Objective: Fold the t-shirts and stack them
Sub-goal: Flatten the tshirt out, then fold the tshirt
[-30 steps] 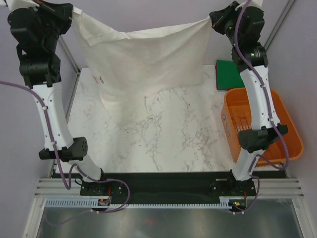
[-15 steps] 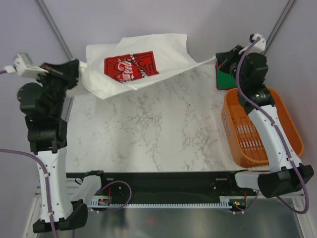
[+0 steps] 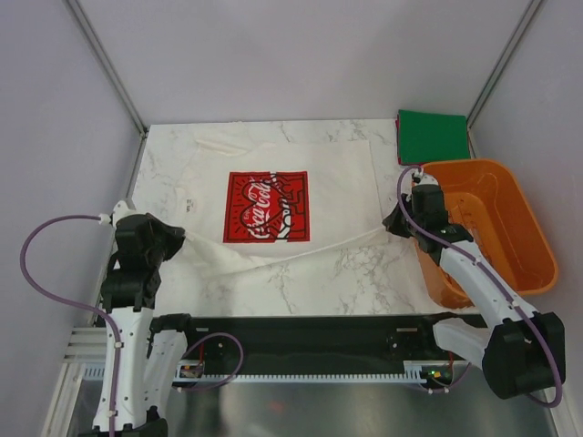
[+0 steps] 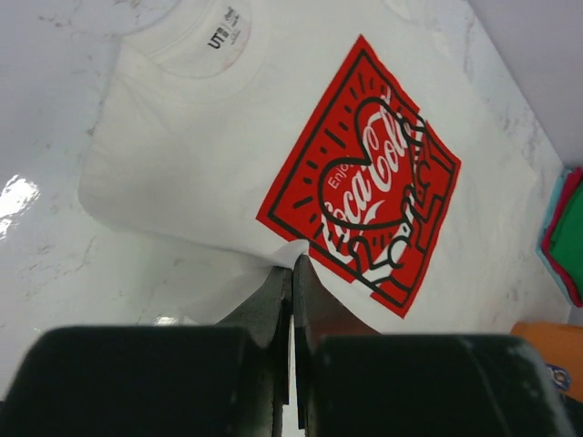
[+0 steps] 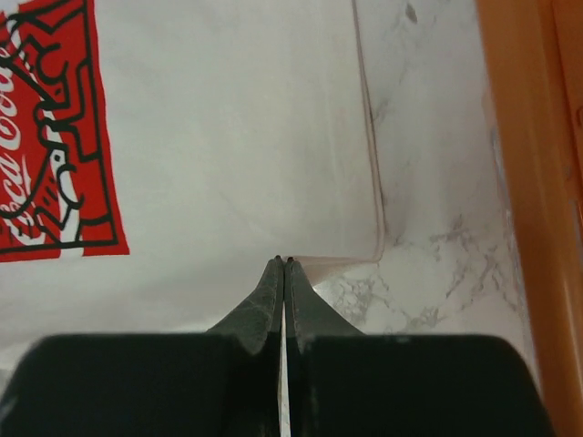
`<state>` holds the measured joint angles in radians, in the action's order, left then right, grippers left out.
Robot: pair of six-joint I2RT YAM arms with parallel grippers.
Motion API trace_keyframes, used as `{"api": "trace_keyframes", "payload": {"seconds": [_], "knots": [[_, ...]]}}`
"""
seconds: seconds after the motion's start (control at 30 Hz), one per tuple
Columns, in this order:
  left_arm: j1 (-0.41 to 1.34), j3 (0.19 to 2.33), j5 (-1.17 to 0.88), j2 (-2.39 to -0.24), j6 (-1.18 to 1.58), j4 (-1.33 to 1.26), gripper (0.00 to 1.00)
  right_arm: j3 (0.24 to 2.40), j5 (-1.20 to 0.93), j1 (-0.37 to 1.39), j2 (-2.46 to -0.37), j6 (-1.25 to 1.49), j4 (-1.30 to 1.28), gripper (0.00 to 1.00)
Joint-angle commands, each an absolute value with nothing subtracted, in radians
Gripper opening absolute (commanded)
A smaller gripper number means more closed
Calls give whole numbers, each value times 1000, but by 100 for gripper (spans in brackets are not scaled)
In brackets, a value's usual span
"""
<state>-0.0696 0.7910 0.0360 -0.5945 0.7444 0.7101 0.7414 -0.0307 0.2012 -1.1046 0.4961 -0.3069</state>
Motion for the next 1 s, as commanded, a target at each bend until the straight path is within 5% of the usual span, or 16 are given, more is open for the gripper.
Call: {"api": "trace_keyframes", "payload": {"seconds": [0.0, 0.43, 0.97], "knots": [[-69, 756, 162, -589, 796, 774, 2, 686, -22, 215, -1031, 469, -336, 0], [-69, 782, 247, -627, 792, 781, 2, 680, 55, 225, -962, 520, -460, 0], [-69, 975, 210, -1089, 658, 606, 2, 781, 143, 244, -1187, 502, -356, 0]]}}
